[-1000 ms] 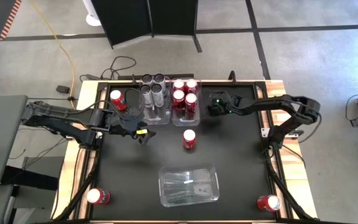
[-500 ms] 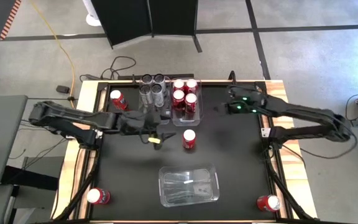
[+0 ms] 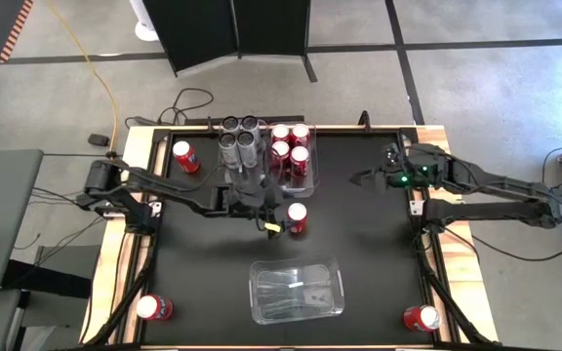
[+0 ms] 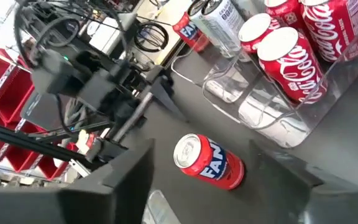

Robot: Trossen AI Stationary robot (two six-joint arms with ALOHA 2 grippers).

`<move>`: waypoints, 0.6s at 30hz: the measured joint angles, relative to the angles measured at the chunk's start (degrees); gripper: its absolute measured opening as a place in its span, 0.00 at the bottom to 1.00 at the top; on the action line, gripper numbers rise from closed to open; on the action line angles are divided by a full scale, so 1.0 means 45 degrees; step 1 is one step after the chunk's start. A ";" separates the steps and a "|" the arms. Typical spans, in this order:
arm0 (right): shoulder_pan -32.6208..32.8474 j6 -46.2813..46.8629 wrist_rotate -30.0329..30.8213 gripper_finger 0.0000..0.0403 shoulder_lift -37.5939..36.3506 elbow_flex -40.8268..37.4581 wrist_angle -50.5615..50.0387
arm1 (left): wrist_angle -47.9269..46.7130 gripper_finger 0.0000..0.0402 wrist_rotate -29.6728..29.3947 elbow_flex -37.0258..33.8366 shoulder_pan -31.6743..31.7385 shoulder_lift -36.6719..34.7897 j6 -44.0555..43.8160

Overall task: Sort soda cans
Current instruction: Put the middle orange soda can into the bottom transparent bin

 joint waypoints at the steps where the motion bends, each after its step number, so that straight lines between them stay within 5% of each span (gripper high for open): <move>1: 0.0052 0.0049 0.0015 0.71 0.0007 0.0000 -0.0029 | 0.0201 0.99 0.0034 0.0000 0.0006 0.0207 -0.0060; 7: 0.0298 0.0341 0.0020 0.80 0.0185 -0.0002 -0.0521 | 0.1346 1.00 0.0279 0.0010 0.0006 0.1281 -0.0297; 18: 0.0445 0.0690 0.0020 0.80 0.0160 -0.0005 -0.0727 | 0.1079 0.97 0.0143 0.0015 0.0325 0.1780 -0.0635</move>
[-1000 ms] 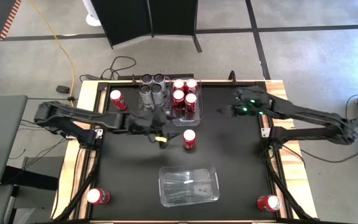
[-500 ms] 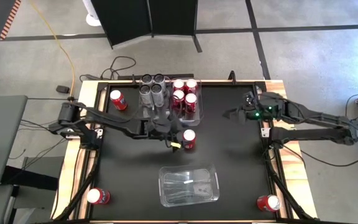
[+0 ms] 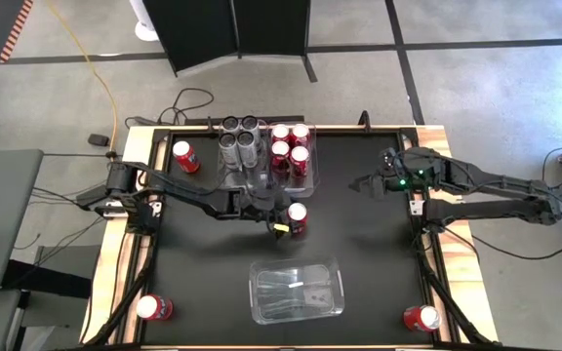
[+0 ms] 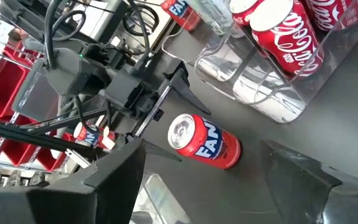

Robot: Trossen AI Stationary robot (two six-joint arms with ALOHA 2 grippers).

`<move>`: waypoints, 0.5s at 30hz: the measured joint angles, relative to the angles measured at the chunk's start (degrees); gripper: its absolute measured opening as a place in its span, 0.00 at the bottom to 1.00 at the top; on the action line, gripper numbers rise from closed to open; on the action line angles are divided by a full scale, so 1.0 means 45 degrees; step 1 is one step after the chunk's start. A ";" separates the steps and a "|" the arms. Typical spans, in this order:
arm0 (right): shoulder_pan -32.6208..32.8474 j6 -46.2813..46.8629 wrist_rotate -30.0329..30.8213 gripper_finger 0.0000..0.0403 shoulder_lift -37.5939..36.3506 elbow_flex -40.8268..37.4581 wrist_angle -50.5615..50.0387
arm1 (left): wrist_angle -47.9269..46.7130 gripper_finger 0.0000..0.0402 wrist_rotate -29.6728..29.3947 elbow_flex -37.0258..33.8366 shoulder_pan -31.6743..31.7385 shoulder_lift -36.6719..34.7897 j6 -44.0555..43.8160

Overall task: Sort soda cans
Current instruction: Put the middle orange soda can into the bottom transparent bin

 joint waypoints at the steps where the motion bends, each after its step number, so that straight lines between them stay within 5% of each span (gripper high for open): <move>1: 0.0005 0.0005 0.0000 0.80 0.0000 0.0000 -0.0005 | -0.0032 0.96 0.0001 0.0000 0.0037 0.0000 0.0001; 8: -0.0005 0.0161 0.0000 0.79 -0.0005 0.0000 0.0005 | -0.0326 0.74 0.0063 0.0019 0.0152 -0.0027 0.0546; 15: -0.0005 0.0364 -0.0028 0.79 0.0000 0.0000 0.0005 | -0.1122 0.73 -0.0030 0.0290 0.0047 -0.0654 0.0534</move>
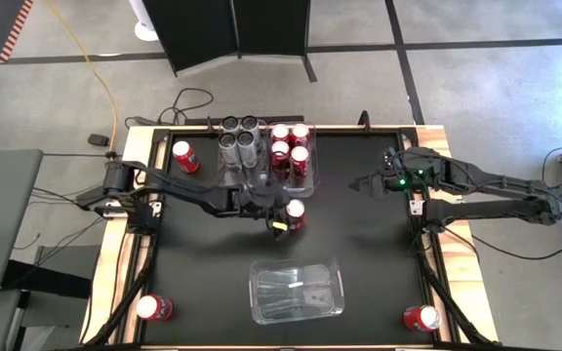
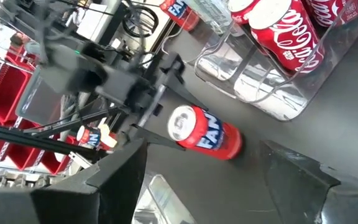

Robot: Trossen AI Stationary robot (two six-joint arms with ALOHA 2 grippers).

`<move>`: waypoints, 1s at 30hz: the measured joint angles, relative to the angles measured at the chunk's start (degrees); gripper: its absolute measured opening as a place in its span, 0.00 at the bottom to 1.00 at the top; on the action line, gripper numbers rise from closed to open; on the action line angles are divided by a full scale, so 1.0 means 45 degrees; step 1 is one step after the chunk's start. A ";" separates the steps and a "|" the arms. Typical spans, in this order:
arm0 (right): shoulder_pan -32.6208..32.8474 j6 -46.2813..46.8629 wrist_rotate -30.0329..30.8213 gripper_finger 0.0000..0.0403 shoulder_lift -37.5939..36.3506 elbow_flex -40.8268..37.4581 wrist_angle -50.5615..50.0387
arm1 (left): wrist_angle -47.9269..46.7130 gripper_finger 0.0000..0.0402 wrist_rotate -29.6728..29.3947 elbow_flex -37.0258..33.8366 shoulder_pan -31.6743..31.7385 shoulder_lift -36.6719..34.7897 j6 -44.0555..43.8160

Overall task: Sort soda cans
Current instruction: Put the middle orange soda can into the bottom transparent bin

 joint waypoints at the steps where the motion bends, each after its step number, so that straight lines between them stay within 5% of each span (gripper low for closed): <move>1: 0.0000 -0.0002 -0.0046 0.79 0.0000 0.0000 -0.0005 | -0.0530 0.73 -0.0009 0.0234 -0.0035 -0.0265 0.0076; 11: -0.0007 -0.0791 -0.0293 0.79 0.0000 0.0000 -0.0010 | -0.7061 0.73 0.0009 0.3605 -0.1330 -0.2409 -0.0510; 19: 0.0364 -0.0822 -0.0322 0.79 0.0000 0.0000 -0.0339 | -0.7698 0.73 -0.1961 0.5459 -0.3427 -0.2195 -0.1731; 30: 0.1856 -0.0417 -0.0335 0.79 0.0010 -0.0005 -0.0690 | -0.7143 0.73 -0.4910 0.5644 -0.6721 -0.1632 -0.3573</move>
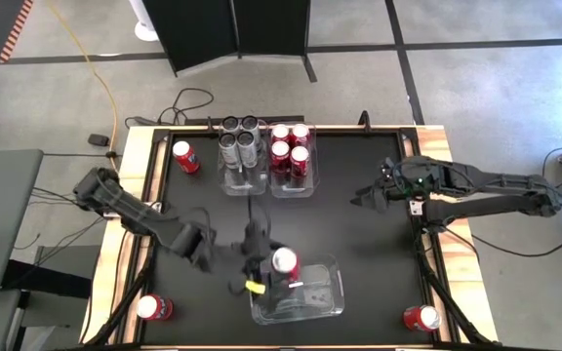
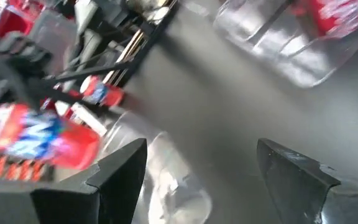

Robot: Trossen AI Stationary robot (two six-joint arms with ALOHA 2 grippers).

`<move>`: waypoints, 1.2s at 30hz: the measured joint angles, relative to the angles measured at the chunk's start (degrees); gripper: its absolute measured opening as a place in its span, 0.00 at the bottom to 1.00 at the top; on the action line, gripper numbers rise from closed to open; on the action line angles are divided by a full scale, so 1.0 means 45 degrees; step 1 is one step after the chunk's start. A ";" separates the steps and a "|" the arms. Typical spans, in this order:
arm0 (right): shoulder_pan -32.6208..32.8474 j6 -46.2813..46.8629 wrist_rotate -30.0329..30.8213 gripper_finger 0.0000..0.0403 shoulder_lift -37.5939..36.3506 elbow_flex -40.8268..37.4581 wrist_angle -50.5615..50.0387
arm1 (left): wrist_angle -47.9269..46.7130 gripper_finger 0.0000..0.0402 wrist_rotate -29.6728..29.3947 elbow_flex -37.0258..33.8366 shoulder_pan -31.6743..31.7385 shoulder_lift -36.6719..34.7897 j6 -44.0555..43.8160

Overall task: Sort soda cans
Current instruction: Put the middle orange soda can into the bottom transparent bin

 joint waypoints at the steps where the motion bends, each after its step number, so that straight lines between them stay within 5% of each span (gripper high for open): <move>1: 0.0307 0.0092 -0.0007 0.79 0.0000 0.0000 0.0117 | -0.0085 0.73 -0.0295 -0.0008 -0.0193 0.0191 -0.0005; 11: 0.3565 0.2497 0.2790 0.79 0.0000 0.0000 0.2796 | -0.0436 0.73 -0.1160 -0.0018 -0.0887 0.2050 -0.0194; 23: 0.6719 0.3974 0.6279 0.79 0.0424 0.0000 0.2976 | -0.1129 0.73 -0.2278 -0.0037 -0.1137 0.4006 -0.2578; 29: 0.7421 0.4379 0.6505 0.79 0.1209 0.0000 0.2949 | -0.2045 0.73 -0.4140 -0.0028 -0.1344 0.3928 -0.4504; 36: 0.7725 0.4630 0.6508 0.79 0.2086 0.0000 0.2945 | -0.2993 0.73 -0.4346 -0.0377 -0.1484 0.3931 -0.7021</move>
